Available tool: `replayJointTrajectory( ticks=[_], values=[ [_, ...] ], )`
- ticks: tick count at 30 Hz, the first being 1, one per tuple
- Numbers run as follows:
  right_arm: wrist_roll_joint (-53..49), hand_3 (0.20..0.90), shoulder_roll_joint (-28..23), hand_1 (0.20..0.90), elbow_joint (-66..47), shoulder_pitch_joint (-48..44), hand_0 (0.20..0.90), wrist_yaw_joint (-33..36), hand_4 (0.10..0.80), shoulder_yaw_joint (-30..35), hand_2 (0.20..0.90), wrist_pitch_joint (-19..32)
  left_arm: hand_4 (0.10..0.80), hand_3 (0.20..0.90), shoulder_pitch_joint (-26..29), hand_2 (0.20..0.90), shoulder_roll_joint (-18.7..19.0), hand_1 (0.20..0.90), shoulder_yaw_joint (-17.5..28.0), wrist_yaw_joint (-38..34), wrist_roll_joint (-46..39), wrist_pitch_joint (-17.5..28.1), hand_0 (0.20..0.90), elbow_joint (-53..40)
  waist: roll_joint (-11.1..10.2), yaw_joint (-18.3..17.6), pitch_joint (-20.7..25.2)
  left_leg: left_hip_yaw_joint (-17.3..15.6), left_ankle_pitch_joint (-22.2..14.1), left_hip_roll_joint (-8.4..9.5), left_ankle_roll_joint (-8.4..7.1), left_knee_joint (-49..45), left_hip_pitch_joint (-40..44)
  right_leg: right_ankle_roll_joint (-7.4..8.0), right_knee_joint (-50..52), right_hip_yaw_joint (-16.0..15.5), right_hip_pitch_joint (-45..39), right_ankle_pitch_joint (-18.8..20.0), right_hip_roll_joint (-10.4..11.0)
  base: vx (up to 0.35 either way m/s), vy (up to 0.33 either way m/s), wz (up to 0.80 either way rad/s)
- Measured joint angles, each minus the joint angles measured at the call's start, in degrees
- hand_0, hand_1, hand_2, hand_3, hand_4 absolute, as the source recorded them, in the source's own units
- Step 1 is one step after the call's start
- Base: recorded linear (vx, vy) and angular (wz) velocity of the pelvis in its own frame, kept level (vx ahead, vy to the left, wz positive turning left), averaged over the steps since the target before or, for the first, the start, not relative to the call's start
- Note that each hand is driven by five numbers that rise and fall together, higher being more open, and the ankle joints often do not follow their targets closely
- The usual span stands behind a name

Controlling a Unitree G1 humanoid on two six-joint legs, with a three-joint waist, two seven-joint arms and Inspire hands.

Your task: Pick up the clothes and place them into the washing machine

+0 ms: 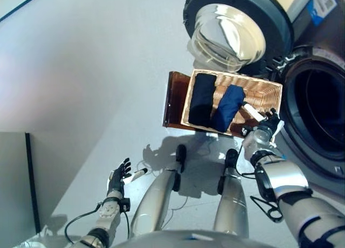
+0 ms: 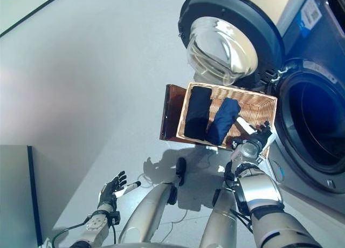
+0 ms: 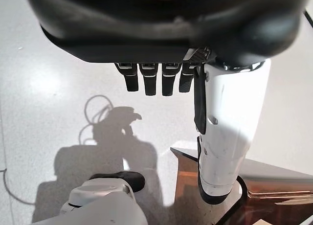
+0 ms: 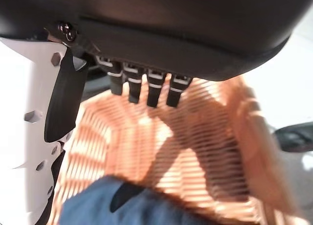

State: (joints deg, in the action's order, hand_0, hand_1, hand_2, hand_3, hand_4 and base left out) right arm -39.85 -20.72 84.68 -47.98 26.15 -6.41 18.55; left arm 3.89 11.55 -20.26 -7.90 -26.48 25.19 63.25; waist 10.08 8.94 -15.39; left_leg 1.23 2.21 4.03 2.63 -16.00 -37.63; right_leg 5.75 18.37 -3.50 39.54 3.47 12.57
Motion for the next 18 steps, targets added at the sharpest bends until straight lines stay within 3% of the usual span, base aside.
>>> replayJointTrajectory(
  ticks=[12,18],
  values=[
    [3.7,0.9,-0.4,0.9,7.6,-10.0,0.9,1.8,0.8,-3.9,0.9,-3.2,0.8,0.9,1.6,0.9,0.7,0.9,0.9,-1.6,1.3,-0.3,0.9,-2.8,-3.4,3.6,-1.9,4.5,0.4,0.28,-0.84,-0.9,-2.5,-0.19,1.9,-5.1,-0.1,-2.5,0.7,0.048,0.0,0.19],
    [6.5,0.9,-0.1,0.9,8.5,-12.4,0.9,5.2,0.8,-4.4,0.9,-4.9,0.8,0.9,2.8,0.9,1.6,0.9,1.0,-2.8,2.1,-0.4,0.9,-5.2,-4.8,5.3,-3.1,5.6,0.6,0.9,-0.87,-2.2,-5.8,-0.62,3.4,-5.5,2.4,-3.0,1.0,0.003,0.001,0.17]
  ],
)
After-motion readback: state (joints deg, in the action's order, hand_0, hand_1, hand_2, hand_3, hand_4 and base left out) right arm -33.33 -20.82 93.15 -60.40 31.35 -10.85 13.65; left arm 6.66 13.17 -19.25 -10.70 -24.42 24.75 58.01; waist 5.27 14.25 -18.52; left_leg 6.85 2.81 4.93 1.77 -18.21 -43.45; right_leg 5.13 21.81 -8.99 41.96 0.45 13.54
